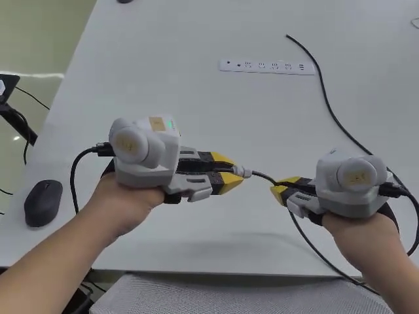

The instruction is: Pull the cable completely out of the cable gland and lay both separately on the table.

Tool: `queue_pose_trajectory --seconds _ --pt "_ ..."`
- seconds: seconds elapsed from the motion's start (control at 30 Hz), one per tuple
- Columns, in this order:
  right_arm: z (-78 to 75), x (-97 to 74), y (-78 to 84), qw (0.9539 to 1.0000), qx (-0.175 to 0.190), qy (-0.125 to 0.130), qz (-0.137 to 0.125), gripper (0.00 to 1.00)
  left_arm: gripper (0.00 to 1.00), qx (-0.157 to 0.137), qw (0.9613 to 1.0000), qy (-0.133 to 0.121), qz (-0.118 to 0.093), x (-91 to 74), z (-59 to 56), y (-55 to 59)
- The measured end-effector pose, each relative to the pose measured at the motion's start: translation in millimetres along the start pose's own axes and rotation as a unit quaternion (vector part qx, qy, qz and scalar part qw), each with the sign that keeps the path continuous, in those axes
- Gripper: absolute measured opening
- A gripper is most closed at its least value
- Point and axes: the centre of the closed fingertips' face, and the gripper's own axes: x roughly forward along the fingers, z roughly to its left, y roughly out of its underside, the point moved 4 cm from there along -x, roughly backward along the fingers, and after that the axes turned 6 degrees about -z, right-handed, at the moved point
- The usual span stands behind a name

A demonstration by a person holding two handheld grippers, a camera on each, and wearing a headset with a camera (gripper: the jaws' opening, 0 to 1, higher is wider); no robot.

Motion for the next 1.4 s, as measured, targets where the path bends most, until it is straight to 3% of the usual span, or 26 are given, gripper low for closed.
queue_pose_trajectory --seconds 0.17,0.27,0.37,0.43,0.6,0.73,0.93,1.1,1.17,1.2,1.4 --pt "1.7 -0.1 0.2 0.9998 -0.019 -0.004 0.006 0.02 0.15 -0.002 1.0 0.0 0.001 -0.3 -0.4 -0.1" --pt "4.9 -1.6 -3.6 0.9979 -0.063 -0.012 0.006 0.04 0.15 -0.002 1.0 0.0 0.002 -0.5 0.9 0.3" --pt "10.4 -5.2 -9.7 0.9957 -0.091 -0.019 0.005 0.11 0.15 -0.005 1.0 -0.002 0.007 -0.4 2.9 2.3" --pt "14.6 -8.0 -18.9 0.9918 -0.125 -0.024 -0.01 0.15 0.15 -0.012 0.9999 -0.002 0.007 -0.4 4.3 2.8" --pt "36.2 -12.5 -37.6 0.9687 -0.242 -0.045 -0.032 0.2 0.15 -0.013 0.9999 -0.002 0.005 -0.4 4.2 2.7" --pt "45.6 -6.7 -37.7 0.9639 -0.259 -0.054 -0.028 0.18 0.15 -0.013 0.9999 0.002 0.005 -0.3 3.4 2.7" --pt "47.3 7.7 -36.9 0.9627 -0.265 -0.053 -0.019 0.12 0.15 -0.013 0.9999 0.007 0.005 -1.9 2.5 3.6" --pt "52.4 10.5 -41.9 0.9615 -0.266 -0.061 -0.032 0.06 0.15 -0.014 0.9999 0.01 0.004 -3.7 2.3 3.7" --pt "52.7 10.6 -43.2 0.9622 -0.263 -0.06 -0.034 0.0 0.15 -0.015 0.9998 0.01 0.0 -4.7 2.5 3.7" --pt "54.1 11.0 -42.5 0.9641 -0.256 -0.063 -0.033 0.01 0.15 -0.017 0.9998 0.011 0.0 -5.2 2.4 3.9" --pt "56.4 10.5 -41.5 0.9655 -0.253 -0.054 -0.034 0.0 0.15 -0.015 0.9998 0.016 -0.004 -8.5 1.5 4.9"
